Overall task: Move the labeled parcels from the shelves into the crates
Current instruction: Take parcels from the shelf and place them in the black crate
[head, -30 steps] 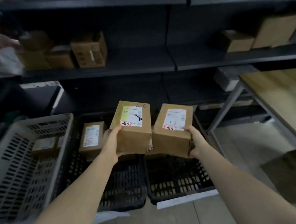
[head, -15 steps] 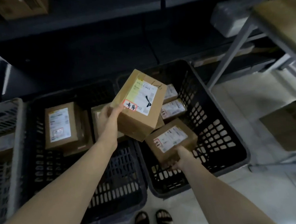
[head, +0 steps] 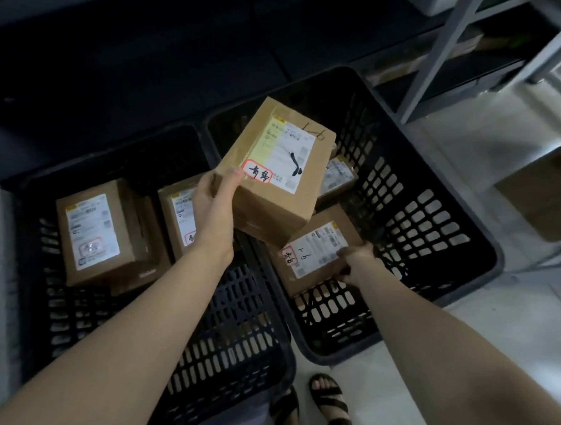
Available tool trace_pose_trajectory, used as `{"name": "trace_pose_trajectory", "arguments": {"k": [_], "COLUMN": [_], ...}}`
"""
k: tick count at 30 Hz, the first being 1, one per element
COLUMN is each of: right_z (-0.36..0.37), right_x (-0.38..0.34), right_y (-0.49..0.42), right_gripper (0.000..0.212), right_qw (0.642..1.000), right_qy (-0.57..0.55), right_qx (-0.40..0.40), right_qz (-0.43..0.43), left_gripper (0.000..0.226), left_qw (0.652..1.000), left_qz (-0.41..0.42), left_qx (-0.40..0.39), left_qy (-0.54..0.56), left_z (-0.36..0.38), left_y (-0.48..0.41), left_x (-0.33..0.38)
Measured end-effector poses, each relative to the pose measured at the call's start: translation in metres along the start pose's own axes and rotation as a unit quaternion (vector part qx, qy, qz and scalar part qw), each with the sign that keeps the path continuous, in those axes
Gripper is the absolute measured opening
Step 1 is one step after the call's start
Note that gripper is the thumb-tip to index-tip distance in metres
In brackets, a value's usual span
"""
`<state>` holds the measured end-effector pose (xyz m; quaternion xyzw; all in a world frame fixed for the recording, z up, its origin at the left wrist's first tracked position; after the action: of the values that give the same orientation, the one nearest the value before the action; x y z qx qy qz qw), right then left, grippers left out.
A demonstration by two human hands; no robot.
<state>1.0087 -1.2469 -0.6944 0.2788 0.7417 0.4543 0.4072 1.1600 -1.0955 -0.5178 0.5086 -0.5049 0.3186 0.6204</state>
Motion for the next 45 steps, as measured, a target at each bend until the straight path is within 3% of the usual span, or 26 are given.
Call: {"name": "trace_pose_trajectory", "arguments": {"k": [3,5,6,8,10,12,14,17,20,22,24,28,31,35,39,45], "right_z": [-0.006,-0.016,-0.019,-0.024,-0.031,-0.045,-0.064,-0.085,-0.094,-0.102,-0.110,-0.116,-0.116,-0.115,-0.107,-0.079], "right_x": [-0.016,-0.031,-0.038,-0.052,-0.063,-0.073,-0.083,-0.100,-0.112,-0.116,-0.116,-0.106,-0.102,-0.105,-0.112,-0.126], "right_y": [0.016,0.039,0.051,0.085,0.113,0.130,0.141,0.140,0.116,0.098,0.083,0.058,0.044,0.041,0.044,0.046], "right_gripper": [0.084,0.075,0.064,0.048,0.073,0.085,0.075,0.059,0.091,0.116,0.123,0.124,0.125,0.112,0.096,0.093], "right_qw": [0.992,0.974,0.971,0.983,0.970,0.952,0.942,0.952,0.955,0.939,0.917,0.895,0.909,0.915,0.874,0.839], "right_qy": [0.119,0.171,0.160,0.057,-0.008,-0.005,0.029,0.052,0.139,0.244,0.327,0.394,0.354,0.293,0.339,0.367], "right_qx": [0.043,0.079,0.061,-0.073,-0.226,-0.300,-0.329,-0.285,-0.194,-0.108,-0.056,-0.056,-0.071,-0.088,-0.040,0.002], "right_qz": [-0.027,-0.124,-0.168,-0.158,-0.087,-0.057,-0.059,-0.097,-0.178,-0.218,-0.223,-0.203,-0.206,-0.265,-0.345,-0.401], "left_gripper": [0.020,0.036,0.045,0.058,0.070,0.076,0.072,0.052,0.062,0.069,0.070,0.076,0.077,0.090,0.102,0.119], "left_qw": [1.000,1.000,1.000,1.000,0.999,0.999,0.998,0.989,0.960,0.925,0.885,0.794,0.724,0.699,0.654,0.640], "left_qz": [0.003,-0.006,-0.009,-0.007,-0.009,-0.017,-0.034,-0.063,-0.044,-0.057,-0.076,-0.025,-0.013,-0.038,-0.029,-0.042], "left_qx": [-0.005,-0.013,-0.018,-0.022,-0.024,-0.022,-0.044,-0.132,-0.197,-0.212,-0.238,-0.291,-0.301,-0.297,-0.332,-0.357], "left_qy": [-0.005,-0.005,-0.001,0.016,0.026,0.030,0.039,0.023,-0.194,-0.310,-0.392,-0.533,-0.621,-0.649,-0.679,-0.680], "left_z": [0.003,0.006,0.010,0.019,0.031,0.043,0.056,0.075,0.092,0.101,0.108,0.108,0.098,0.093,0.096,0.100], "left_y": [0.001,0.004,0.008,0.019,0.033,0.044,0.053,0.059,0.051,0.041,0.035,0.029,0.022,0.006,-0.001,-0.010], "left_x": [-0.003,-0.006,-0.007,-0.005,-0.003,-0.003,-0.006,-0.013,-0.034,-0.054,-0.074,-0.098,-0.111,-0.126,-0.135,-0.146]}}
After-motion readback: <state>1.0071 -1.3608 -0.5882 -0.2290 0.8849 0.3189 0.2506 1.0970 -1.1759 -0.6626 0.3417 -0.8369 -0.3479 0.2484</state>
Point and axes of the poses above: each hand's wrist, its own y-axis away from the middle knuckle, its own z-axis out of the palm, x = y × z, the point moved 2 cm from there along -y, towards the middle knuckle, and after that the axes turned 5 degrees about z, right-handed, at the moved point
